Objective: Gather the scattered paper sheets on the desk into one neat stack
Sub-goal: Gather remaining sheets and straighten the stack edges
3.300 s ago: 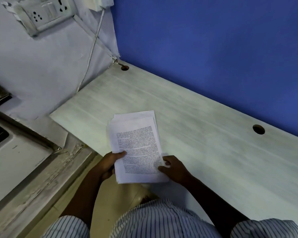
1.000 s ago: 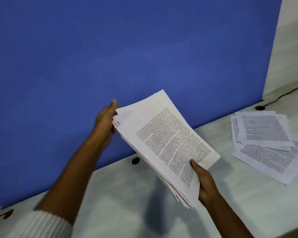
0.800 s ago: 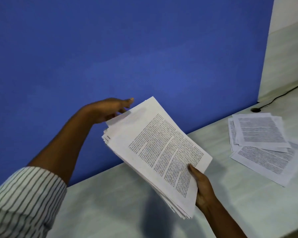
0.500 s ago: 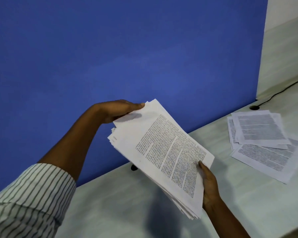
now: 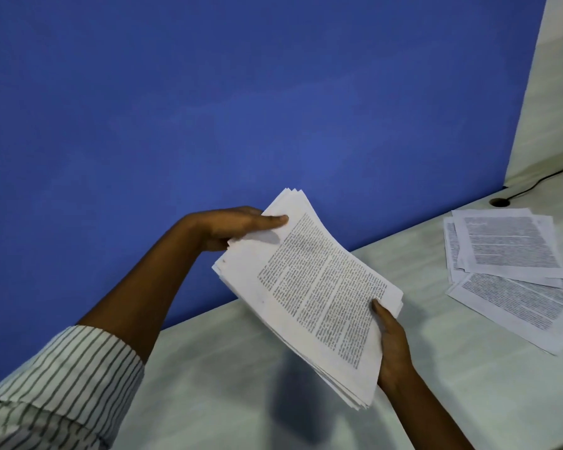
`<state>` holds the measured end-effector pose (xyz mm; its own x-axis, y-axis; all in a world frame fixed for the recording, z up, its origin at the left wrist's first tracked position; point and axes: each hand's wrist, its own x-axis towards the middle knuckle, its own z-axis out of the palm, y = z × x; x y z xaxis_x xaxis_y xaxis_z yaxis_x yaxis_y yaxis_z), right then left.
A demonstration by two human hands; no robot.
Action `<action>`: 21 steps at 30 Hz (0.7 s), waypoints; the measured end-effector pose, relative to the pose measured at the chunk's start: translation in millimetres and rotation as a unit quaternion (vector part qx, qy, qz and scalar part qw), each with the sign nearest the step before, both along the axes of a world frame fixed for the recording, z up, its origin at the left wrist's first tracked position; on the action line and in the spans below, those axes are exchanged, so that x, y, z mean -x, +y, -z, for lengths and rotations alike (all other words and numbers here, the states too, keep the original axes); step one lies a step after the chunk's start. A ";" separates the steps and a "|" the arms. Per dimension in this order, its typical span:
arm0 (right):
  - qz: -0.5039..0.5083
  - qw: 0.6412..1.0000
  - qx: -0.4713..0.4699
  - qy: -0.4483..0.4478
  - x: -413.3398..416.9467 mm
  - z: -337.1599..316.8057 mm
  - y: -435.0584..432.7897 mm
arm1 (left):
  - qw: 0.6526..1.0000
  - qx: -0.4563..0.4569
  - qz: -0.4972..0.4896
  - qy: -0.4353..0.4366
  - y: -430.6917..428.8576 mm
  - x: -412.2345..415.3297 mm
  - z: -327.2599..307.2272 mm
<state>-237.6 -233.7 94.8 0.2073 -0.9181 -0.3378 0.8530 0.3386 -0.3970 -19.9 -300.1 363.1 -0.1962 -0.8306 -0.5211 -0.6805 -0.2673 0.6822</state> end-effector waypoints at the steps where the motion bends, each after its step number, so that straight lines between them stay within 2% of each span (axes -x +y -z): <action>1: -0.006 1.000 0.003 0.013 -3.0 -0.7 0.2 | 0.998 0.009 -0.042 0.056 4.0 -6.0 3.4; 3: -0.010 0.999 0.009 0.030 -6.6 -4.1 -0.2 | 0.966 0.006 -0.136 0.219 16.3 -18.3 19.8; 6: 0.001 0.999 0.011 0.034 -8.8 -7.9 -5.6 | 0.855 0.027 -0.235 0.463 34.7 -30.3 71.9; 8: 0.008 0.999 0.024 0.023 -12.7 -9.4 -8.6 | 0.779 0.018 -0.246 0.577 50.2 -27.1 110.8; 9: 0.007 0.999 0.032 0.025 -14.5 -6.9 -10.1 | 0.764 0.010 -0.250 0.595 57.1 -21.8 128.6; 10: 0.008 0.999 0.043 0.031 -16.8 -4.8 -9.9 | 0.774 0.011 -0.261 0.577 63.0 -13.7 143.4; 11: 0.005 0.998 0.053 0.045 -19.2 -1.3 -8.9 | 0.798 0.023 -0.277 0.535 68.2 -7.5 158.8; 13: -0.016 0.994 0.072 0.080 -24.0 3.1 -6.0 | 0.837 0.083 -0.299 0.451 76.0 -1.5 179.6; 14: -0.031 0.991 0.083 0.101 -25.5 4.0 -4.0 | 0.838 0.107 -0.327 0.423 78.2 -4.9 188.5; 17: -0.096 0.980 0.082 0.152 -18.5 11.6 1.7 | 0.823 0.113 -0.371 0.415 92.5 -26.1 205.7; 21: -0.248 0.962 0.025 0.114 14.9 23.6 12.1 | 0.831 0.062 -0.356 0.424 121.9 -53.0 208.4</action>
<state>-252.4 -221.7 71.2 0.5500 -0.7419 -0.3836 0.4806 0.6568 -0.5811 33.1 -178.2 154.7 0.1145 -0.9305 -0.3479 0.3580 -0.2881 0.8882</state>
